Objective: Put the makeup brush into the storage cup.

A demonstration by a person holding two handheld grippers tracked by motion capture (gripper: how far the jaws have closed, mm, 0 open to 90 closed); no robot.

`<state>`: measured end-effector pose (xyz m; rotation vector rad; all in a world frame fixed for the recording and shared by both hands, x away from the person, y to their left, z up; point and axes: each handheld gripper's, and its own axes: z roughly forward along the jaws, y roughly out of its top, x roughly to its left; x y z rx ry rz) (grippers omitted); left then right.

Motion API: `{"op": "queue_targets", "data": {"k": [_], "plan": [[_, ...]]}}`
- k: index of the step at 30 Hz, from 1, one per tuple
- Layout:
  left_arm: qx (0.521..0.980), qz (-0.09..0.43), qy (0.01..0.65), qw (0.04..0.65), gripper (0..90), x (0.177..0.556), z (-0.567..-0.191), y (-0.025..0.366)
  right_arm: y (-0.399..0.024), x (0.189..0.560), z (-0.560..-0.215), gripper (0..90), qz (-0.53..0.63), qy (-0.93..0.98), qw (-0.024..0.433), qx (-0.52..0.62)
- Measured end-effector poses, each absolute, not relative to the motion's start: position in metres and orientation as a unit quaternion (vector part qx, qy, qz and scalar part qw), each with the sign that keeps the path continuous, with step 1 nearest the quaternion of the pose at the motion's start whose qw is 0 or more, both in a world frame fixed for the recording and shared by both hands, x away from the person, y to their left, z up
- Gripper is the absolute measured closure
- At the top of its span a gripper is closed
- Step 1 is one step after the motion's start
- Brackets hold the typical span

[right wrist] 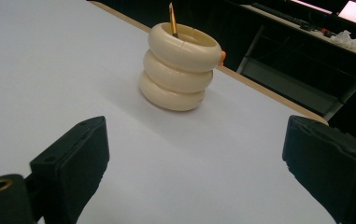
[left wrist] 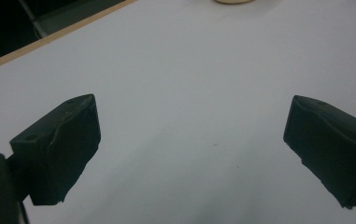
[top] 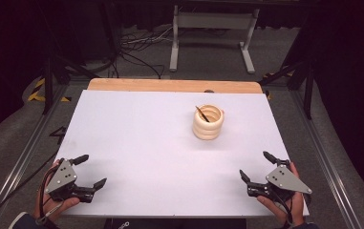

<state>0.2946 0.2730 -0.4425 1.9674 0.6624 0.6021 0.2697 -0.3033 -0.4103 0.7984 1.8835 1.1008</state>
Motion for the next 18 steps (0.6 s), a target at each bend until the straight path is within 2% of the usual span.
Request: {"op": "queue_targets", "data": {"k": [18], "plan": [[0.798,0.252,0.274,0.473,4.9,0.2966,-0.4413,0.274,-0.2966,0.27,-0.409,8.5,0.433,0.749,0.398,0.305]]}}
